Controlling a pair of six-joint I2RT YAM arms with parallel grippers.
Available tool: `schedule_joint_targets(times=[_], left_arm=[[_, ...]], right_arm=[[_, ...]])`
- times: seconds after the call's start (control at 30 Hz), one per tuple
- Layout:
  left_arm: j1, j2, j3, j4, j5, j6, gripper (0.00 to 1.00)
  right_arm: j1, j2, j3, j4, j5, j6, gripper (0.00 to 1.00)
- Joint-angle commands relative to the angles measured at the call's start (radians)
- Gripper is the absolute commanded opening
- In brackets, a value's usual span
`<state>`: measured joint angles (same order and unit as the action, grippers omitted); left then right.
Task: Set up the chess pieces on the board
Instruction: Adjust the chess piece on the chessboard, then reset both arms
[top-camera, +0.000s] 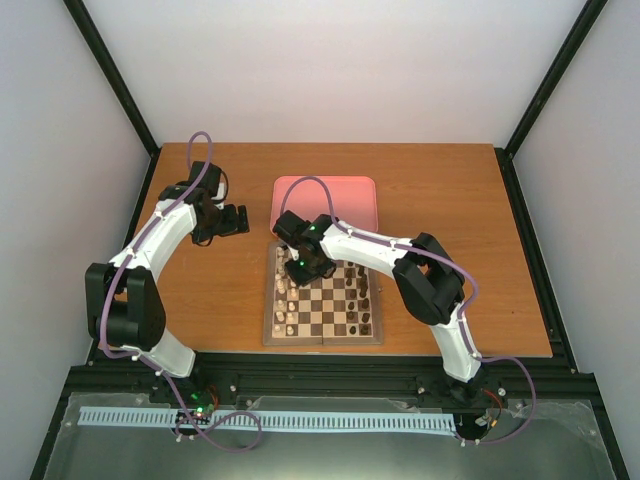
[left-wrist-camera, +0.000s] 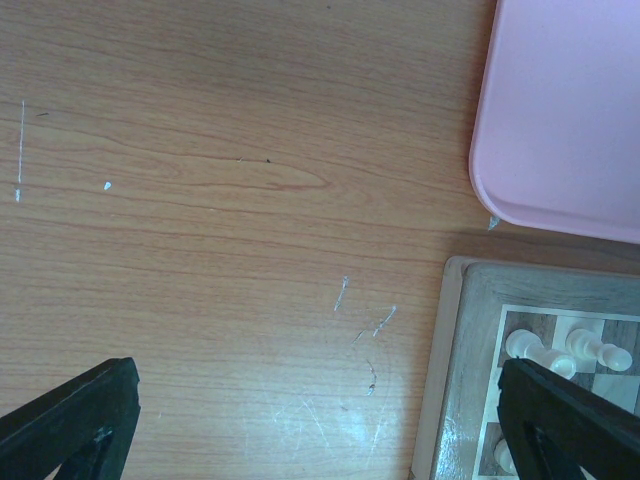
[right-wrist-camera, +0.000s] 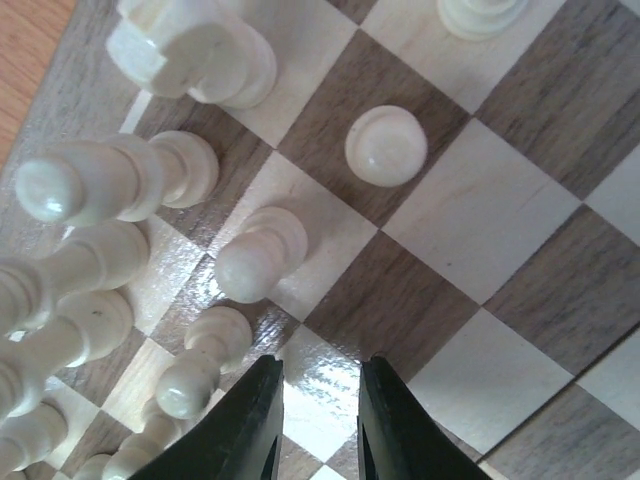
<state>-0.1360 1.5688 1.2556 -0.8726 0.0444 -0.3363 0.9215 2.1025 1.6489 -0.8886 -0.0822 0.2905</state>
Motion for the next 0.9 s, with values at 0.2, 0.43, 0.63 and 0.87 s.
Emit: schedule_joint_targets(times=[0.2, 0.43, 0.63, 0.87], left_arm=[[-0.004, 0.012, 0.070, -0.010, -0.010, 0.009, 1.00], [-0.004, 0.005, 0.140, -0.049, -0.036, 0.005, 1.00], [-0.004, -0.014, 0.205, -0.083, -0.047, -0.005, 1.00], [-0.004, -0.034, 0.221, -0.115, -0.064, -0.007, 1.00]], right_arm=[[-0.032, -0.075, 0.076, -0.069, 0.129, -0.014, 0.67], [-0.067, -0.105, 0.216, -0.138, 0.129, -0.067, 1.00], [-0.105, -0.178, 0.252, -0.137, 0.093, -0.059, 1.00], [-0.139, -0.246, 0.259, -0.174, 0.135, -0.065, 1.00]])
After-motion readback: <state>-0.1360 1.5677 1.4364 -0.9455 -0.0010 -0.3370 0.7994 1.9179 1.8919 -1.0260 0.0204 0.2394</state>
